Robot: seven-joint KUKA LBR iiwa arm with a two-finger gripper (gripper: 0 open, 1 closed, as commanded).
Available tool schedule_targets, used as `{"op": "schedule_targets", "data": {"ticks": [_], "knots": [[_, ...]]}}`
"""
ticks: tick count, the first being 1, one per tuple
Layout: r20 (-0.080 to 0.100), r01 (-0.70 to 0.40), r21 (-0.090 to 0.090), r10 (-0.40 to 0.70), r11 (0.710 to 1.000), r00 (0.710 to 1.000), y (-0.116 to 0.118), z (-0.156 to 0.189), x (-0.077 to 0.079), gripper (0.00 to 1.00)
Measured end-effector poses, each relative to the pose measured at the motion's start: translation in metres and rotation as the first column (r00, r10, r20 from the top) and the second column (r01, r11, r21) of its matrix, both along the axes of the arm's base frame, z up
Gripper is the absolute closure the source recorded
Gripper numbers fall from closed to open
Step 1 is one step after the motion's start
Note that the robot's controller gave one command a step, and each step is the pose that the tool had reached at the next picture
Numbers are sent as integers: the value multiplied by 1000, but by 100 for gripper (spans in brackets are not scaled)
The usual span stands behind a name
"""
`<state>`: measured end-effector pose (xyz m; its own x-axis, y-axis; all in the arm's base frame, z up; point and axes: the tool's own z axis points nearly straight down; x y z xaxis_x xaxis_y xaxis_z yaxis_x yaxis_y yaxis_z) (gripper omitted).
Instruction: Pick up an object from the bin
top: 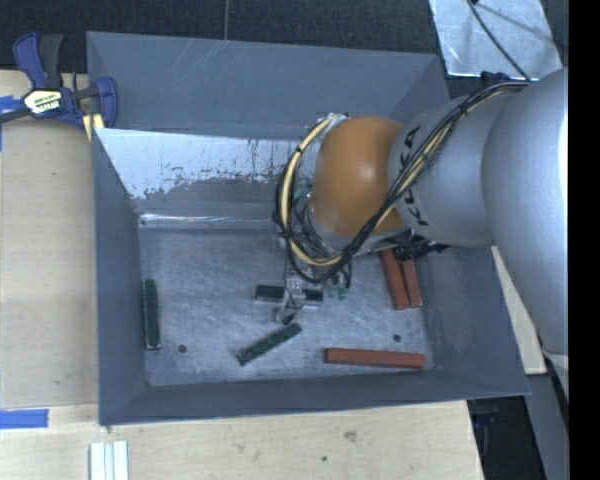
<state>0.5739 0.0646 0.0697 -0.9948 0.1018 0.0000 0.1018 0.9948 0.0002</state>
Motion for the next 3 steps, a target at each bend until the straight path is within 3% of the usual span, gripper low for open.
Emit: {"op": "schedule_targets", "data": {"ticks": [1, 2, 3], "knots": [[2, 1, 0, -1, 1000, 1000, -1, 0, 1, 0], [6, 2, 2, -2, 1000, 1000, 0, 2, 2, 100], [5, 3, 1, -3, 1000, 1000, -1, 16, 3, 100]]}}
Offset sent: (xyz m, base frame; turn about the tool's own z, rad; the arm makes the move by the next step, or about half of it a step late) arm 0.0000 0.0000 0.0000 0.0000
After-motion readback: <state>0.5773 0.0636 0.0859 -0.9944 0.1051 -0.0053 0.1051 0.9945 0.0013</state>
